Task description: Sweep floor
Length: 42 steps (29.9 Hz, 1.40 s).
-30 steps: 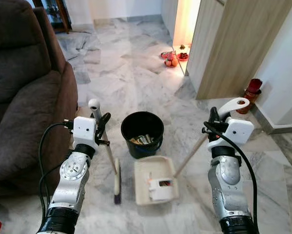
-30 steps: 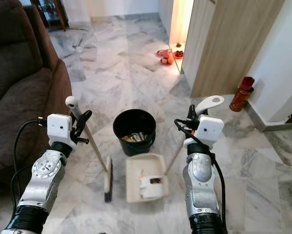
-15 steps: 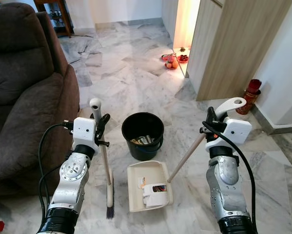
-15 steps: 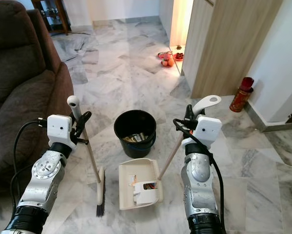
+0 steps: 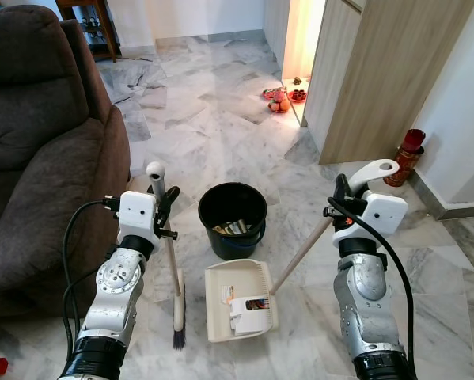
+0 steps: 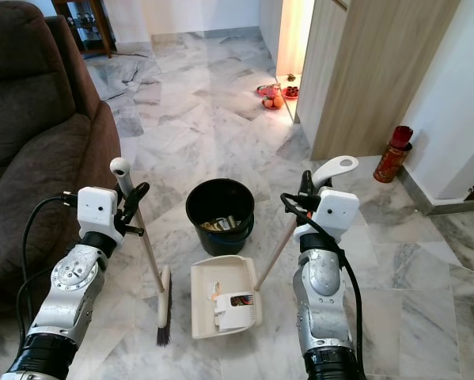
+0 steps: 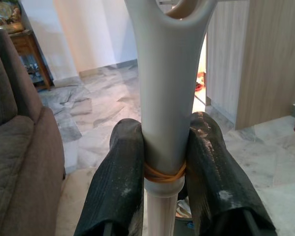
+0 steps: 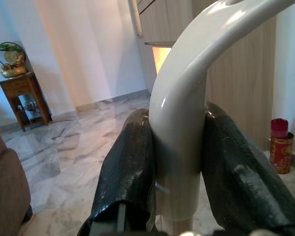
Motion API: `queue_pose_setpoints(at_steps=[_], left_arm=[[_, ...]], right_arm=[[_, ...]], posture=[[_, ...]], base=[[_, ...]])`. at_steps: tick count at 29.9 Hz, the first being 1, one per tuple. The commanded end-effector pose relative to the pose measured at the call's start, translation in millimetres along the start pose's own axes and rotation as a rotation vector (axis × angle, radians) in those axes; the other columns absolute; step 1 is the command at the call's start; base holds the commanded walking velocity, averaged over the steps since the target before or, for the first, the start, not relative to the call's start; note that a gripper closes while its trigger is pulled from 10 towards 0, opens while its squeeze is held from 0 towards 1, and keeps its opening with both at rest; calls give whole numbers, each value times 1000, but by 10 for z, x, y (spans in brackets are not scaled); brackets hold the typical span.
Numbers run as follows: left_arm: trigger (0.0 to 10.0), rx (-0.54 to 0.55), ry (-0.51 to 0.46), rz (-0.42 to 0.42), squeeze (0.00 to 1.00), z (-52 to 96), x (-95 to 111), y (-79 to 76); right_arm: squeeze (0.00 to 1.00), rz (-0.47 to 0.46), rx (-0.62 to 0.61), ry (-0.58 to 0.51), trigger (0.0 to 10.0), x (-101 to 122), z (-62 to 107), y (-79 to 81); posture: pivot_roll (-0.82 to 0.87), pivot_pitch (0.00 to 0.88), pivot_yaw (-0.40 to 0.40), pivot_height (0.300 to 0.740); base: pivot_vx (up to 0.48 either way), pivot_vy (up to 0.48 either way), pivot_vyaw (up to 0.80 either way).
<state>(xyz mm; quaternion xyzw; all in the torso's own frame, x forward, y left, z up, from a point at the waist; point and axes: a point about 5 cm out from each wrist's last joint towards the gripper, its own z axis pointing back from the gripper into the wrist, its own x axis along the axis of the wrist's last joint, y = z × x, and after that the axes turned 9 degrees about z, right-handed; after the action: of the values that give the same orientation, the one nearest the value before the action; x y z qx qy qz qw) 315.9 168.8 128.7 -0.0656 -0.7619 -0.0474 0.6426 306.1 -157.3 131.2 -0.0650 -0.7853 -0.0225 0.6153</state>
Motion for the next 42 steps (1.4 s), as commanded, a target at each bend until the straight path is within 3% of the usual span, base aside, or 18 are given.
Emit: queue_pose_setpoints(at_steps=[1, 42], left_arm=[[10000, -6, -38, -19, 0, -46, 92, 30], [10000, -18, -34, -33, 0, -96, 98, 51]], right_arm=[[0, -15, 14, -55, 10000, 119, -18, 36], [0, -7, 107, -106, 10000, 266, 73, 159]], posture=[[-62, 62, 62, 740], [-12, 55, 87, 740]], base=[[0, 0, 0], [0, 0, 0]])
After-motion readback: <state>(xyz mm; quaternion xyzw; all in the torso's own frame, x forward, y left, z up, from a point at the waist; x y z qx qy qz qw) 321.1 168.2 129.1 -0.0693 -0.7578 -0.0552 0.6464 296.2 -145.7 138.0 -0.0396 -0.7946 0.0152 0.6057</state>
